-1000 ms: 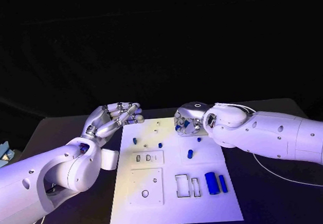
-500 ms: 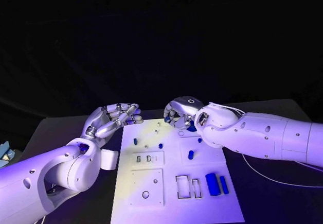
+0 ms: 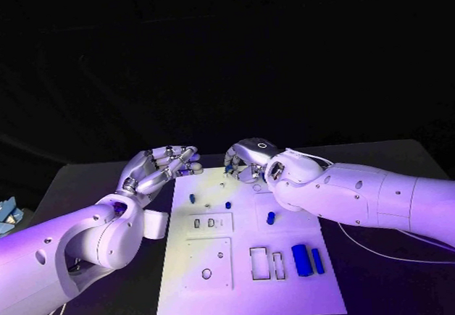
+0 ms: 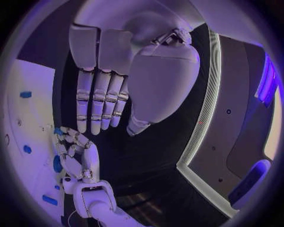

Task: Assemble the parts on the task board

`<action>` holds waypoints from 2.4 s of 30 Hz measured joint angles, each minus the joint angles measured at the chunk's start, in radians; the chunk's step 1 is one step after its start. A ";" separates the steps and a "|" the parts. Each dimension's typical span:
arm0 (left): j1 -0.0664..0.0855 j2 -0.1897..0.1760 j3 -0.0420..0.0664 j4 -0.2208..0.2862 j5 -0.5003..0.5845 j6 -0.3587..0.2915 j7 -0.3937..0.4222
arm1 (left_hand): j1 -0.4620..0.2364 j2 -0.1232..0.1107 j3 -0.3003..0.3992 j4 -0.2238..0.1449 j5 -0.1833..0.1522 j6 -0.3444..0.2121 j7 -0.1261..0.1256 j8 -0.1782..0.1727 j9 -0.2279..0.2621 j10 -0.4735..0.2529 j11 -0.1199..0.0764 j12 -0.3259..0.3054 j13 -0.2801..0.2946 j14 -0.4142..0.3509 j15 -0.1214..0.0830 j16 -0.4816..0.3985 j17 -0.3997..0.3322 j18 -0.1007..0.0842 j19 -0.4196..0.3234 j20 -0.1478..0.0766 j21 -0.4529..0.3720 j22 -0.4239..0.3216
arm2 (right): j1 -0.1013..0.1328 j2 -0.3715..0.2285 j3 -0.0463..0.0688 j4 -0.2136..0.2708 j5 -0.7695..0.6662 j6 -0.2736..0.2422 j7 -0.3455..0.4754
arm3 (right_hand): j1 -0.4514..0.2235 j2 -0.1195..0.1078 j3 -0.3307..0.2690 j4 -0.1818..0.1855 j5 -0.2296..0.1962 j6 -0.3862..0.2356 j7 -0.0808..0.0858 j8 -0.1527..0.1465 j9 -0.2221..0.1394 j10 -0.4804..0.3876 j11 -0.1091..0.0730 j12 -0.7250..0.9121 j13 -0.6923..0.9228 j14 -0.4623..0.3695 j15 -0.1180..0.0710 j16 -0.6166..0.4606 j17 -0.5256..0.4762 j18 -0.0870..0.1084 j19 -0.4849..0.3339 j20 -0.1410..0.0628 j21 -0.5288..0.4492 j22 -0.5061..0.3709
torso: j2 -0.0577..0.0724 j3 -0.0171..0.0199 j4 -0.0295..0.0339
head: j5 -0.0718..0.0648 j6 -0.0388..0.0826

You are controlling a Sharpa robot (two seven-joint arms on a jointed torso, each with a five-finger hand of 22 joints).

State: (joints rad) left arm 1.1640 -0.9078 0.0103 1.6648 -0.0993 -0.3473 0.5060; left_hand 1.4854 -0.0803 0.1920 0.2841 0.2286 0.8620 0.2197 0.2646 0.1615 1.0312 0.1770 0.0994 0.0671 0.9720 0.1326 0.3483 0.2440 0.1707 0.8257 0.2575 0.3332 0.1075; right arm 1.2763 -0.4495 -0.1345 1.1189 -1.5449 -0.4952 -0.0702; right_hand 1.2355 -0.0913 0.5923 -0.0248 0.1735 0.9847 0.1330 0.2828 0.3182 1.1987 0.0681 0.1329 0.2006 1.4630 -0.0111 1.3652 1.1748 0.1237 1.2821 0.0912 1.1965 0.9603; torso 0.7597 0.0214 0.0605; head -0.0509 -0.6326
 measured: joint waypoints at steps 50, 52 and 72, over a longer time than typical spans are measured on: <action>0.000 0.008 0.000 -0.008 0.003 0.006 -0.001 | 0.000 0.000 0.006 0.000 0.000 0.000 0.000 -0.004 0.000 0.000 0.000 -0.004 0.000 0.000 0.000 -0.005 0.002 0.000 0.000 0.000 0.000 -0.002 | -0.020 0.075 0.001 -0.090 -0.001 0.037 -0.014 | -0.024 -0.047 -0.002 0.002 -0.030 -0.085 0.034 0.008 0.119 -0.096 0.035 -0.044 -0.015 0.006 0.028 -0.003 -0.029 0.000 -0.033 0.028 -0.027 -0.028 | 0.007 0.0031 0.0002 | 0.008 0.005; 0.000 0.008 0.000 -0.008 0.003 0.006 -0.001 | 0.000 0.000 0.006 0.000 0.000 0.000 0.000 -0.004 0.000 0.000 0.000 -0.004 0.000 0.000 0.000 -0.005 0.002 0.000 0.000 0.000 0.000 -0.002 | -0.021 0.070 0.000 -0.080 -0.002 0.037 -0.016 | -0.030 -0.062 -0.009 0.008 -0.024 -0.111 0.042 -0.011 0.110 -0.118 0.043 -0.048 -0.018 0.002 0.031 -0.006 -0.039 0.000 -0.041 0.034 -0.036 -0.038 | 0.007 0.0031 -0.0003 | 0.009 0.004; 0.002 -0.007 0.000 -0.050 0.011 0.014 0.000 | 0.000 0.000 0.006 0.000 0.000 0.000 0.000 -0.004 -0.001 0.000 0.000 -0.008 0.000 0.000 0.000 -0.005 0.002 0.000 0.000 0.000 0.000 -0.003 | 0.047 -0.254 0.023 0.253 0.114 0.017 -0.016 | -0.017 -0.101 -0.084 0.017 0.059 -0.122 0.034 -0.049 0.109 0.029 0.011 0.163 0.069 0.003 0.017 0.024 -0.008 0.000 -0.007 0.018 0.014 0.055 | -0.015 0.0099 -0.0324 | 0.029 0.018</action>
State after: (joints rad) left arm 1.1665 -0.9149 0.0102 1.6148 -0.0883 -0.3330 0.5063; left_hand 1.4855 -0.0803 0.1976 0.2841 0.2286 0.8619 0.2197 0.2609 0.1609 1.0313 0.1769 0.0918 0.0671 0.9721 0.1325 0.3438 0.2462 0.1703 0.8257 0.2575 0.3332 0.1047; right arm 1.3232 -0.7039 -0.1115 1.3723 -1.4308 -0.4780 -0.0857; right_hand 1.2189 -0.1918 0.5083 -0.0081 0.2327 0.8625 0.1671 0.2335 0.4273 1.2279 0.0792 0.2962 0.2696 1.4665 0.0063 1.3891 1.1671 0.1238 1.2755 0.1094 1.2101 1.0153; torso 0.7447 0.0313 0.0281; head -0.0221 -0.6150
